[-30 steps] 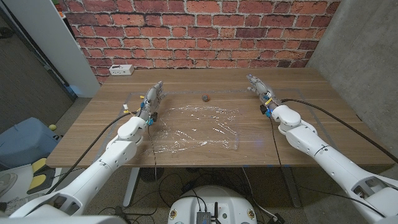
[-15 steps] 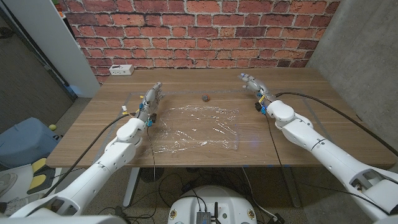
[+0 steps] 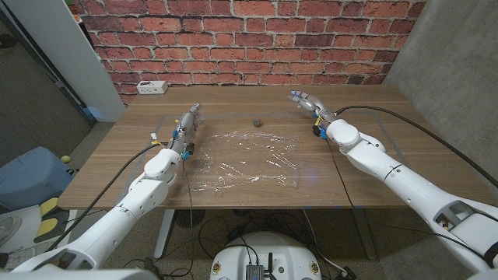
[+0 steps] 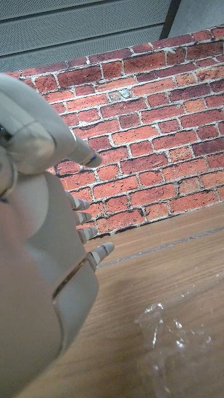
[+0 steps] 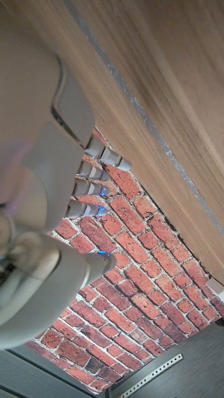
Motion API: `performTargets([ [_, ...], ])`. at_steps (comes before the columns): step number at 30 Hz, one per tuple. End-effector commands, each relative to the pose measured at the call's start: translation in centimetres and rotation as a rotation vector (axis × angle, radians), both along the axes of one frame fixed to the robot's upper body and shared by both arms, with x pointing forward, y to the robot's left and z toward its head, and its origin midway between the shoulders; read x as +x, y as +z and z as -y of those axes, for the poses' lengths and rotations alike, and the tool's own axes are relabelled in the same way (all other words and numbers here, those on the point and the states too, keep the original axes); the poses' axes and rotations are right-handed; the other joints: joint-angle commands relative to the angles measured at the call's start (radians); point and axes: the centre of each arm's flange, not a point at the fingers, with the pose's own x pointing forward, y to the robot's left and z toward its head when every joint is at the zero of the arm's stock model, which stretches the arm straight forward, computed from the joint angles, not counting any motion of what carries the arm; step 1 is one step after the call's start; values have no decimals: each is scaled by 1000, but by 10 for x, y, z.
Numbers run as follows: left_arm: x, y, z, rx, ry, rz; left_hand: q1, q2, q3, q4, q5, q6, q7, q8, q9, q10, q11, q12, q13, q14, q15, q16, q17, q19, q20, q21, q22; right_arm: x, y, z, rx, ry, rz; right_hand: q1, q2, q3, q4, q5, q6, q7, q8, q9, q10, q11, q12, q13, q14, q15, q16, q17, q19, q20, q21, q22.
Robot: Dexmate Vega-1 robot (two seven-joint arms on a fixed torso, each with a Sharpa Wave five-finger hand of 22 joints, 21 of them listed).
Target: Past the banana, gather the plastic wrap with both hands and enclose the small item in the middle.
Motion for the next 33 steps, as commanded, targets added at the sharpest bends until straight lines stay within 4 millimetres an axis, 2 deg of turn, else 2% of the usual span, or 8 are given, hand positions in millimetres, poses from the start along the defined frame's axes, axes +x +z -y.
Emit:
performTargets([
  [1, -3, -2, -3, 7, 7, -2, -1, -9, -5, 0, -3, -4, -10, -2, 5, 7, 1, -1, 4, 1, -5, -1, 3, -5, 13, -1, 4, -1, 10, -28, -161, -54, 33, 17, 8, 13, -2, 6, 15, -4, 8, 5, 15, -2, 3, 3, 12, -4, 6, 4, 11, -4, -6, 2],
  [12, -5, -3, -6, 6, 7, 2, -6, -12, -8, 1, -3, -3, -13, -2, 5, 5, 0, -3, 4, 1, -7, -1, 3, -5, 20, -3, 4, -2, 17, -51, -292, -103, 51, 42, 22, 30, -3, 10, 33, -12, 11, 5, 34, -18, 6, 3, 25, -16, 9, 5, 24, -7, -9, 2],
  [33, -8, -8, -11, 4, 17, 1, -13, -16, -13, 2, -1, -2, -21, -2, 5, 5, -1, -4, 4, 1, -7, -2, 3, -5, 30, -7, 5, 3, 22, -88, -494, -148, 74, 91, 35, 60, -3, 16, 59, -23, 12, 6, 57, -34, 7, 3, 45, -37, 16, 7, 53, -17, -11, 2],
])
